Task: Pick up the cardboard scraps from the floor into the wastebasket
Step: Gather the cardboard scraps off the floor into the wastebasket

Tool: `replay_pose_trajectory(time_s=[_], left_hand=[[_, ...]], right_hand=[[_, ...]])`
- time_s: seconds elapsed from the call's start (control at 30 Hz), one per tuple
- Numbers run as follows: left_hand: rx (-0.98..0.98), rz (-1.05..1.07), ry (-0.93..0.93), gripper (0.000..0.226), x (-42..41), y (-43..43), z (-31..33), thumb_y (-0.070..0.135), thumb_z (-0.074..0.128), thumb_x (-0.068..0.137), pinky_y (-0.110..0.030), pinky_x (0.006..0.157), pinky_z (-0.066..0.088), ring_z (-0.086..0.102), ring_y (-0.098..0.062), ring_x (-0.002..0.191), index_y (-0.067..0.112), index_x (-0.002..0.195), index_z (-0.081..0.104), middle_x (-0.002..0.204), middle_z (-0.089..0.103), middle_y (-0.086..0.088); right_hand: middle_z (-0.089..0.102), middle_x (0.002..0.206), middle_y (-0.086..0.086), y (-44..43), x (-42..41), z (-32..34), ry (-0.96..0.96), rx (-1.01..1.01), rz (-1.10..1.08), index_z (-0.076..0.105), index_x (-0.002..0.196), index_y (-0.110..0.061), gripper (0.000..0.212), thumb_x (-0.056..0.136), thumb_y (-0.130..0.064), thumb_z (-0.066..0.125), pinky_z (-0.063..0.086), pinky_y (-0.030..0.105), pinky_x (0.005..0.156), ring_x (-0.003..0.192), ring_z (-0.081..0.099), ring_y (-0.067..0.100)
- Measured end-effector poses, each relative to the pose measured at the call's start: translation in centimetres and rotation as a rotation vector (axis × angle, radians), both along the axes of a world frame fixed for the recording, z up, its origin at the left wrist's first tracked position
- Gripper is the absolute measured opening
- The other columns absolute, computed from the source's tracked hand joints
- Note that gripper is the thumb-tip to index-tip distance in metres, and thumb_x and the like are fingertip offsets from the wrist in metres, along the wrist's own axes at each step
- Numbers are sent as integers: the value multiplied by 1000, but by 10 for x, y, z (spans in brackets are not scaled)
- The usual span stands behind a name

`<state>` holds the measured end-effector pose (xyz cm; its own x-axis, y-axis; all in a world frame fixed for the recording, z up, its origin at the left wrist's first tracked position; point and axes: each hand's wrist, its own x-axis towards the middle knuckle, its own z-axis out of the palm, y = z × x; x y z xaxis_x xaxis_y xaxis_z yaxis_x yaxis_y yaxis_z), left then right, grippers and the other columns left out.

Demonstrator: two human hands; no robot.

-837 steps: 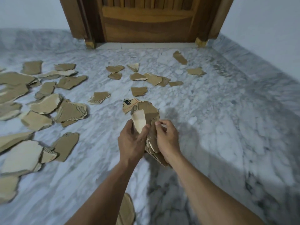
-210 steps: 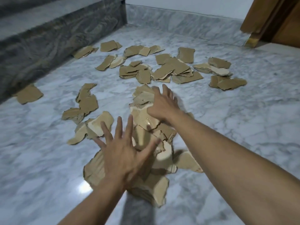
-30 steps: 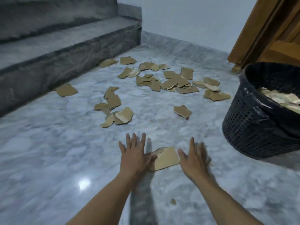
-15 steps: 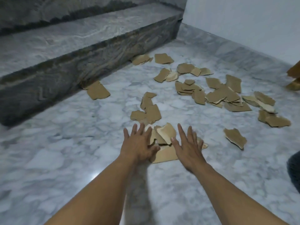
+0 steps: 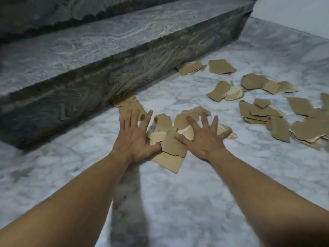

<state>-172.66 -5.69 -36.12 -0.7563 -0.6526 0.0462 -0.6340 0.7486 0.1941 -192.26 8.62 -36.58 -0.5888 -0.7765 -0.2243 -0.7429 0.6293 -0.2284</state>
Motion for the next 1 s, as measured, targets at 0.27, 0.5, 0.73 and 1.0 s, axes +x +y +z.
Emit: replay_pose_trajectory(time_s=[0.27,0.5,0.73,1.0], left_hand=[[53,132,-187,102,-22,-58,-8,77,30,75,-57,119,9,6,-41,150,31,160,-1,165,6,-20],[55,196,-15,78,-52,-55,-13,88,34,72,-60,118,13,20,-38,143,34,129,41,144,33,-12],[-24,307,17,68,-49,-55,-9,51,23,92,-47,114,23,27,-29,142,27,154,32,159,36,-5],[82,394,102,83,-47,-54,-7,78,21,88,-49,116,26,27,-31,143,30,156,24,162,21,-10]], right_hand=[[18,163,-4,-56,-32,-8,106,-93,125,3,154,-55,88,77,-94,22,3,83,104,151,6,38],[24,159,0,-83,-51,-11,180,-150,151,33,141,-52,53,92,-72,30,12,76,102,142,20,34],[-13,170,-2,-109,-67,1,92,33,419,-6,147,-70,49,106,-55,16,-1,82,106,152,-9,46],[5,170,-9,-125,-62,11,-180,-62,239,39,139,-51,78,76,-96,27,-11,79,107,155,-11,35]])
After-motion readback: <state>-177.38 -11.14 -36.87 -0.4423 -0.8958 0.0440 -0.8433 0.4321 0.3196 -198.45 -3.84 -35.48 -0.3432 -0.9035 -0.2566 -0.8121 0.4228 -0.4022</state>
